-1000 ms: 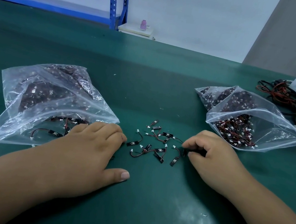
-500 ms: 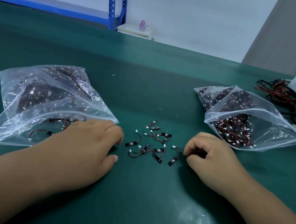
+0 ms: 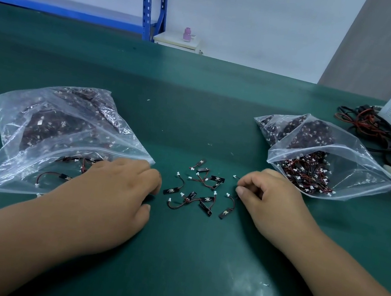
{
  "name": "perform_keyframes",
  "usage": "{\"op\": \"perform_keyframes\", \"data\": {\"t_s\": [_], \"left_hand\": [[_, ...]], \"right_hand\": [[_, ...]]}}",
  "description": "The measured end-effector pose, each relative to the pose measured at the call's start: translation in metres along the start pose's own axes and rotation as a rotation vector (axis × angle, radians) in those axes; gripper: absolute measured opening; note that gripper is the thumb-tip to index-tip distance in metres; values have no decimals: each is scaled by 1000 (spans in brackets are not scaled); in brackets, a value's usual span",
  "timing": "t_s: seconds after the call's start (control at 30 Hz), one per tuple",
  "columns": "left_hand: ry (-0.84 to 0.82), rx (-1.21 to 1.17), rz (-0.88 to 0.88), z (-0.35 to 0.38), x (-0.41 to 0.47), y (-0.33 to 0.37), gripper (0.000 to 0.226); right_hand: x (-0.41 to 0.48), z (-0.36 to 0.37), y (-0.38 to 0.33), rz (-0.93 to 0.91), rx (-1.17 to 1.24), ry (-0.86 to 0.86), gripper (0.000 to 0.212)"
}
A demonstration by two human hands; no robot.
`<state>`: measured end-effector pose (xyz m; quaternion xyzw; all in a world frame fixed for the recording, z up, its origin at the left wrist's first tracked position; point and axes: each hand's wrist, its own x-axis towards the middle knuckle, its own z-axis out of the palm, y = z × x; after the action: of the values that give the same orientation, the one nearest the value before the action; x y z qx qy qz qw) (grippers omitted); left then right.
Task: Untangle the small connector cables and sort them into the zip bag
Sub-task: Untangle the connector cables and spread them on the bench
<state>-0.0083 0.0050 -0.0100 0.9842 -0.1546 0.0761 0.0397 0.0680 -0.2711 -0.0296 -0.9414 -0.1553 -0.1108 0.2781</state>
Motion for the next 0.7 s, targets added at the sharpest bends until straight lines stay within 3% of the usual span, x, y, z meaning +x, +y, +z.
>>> {"op": "perform_keyframes", "data": {"t_s": [0.1, 0.3, 0.53, 0.7], "left_hand": [[-7, -1, 2, -1, 0, 0, 12], [-2, -24, 2, -2, 0, -1, 11], [-8, -10, -1, -2, 0, -2, 11], [3, 23, -26, -5, -1, 0, 12]], "right_hand": [[-3, -1, 3, -41, 57, 30, 13], [-5, -1, 6, -72, 141, 8, 41], [-7, 0, 6, -96, 176, 15, 55], [-7, -1, 6, -106, 179, 14, 52]]}}
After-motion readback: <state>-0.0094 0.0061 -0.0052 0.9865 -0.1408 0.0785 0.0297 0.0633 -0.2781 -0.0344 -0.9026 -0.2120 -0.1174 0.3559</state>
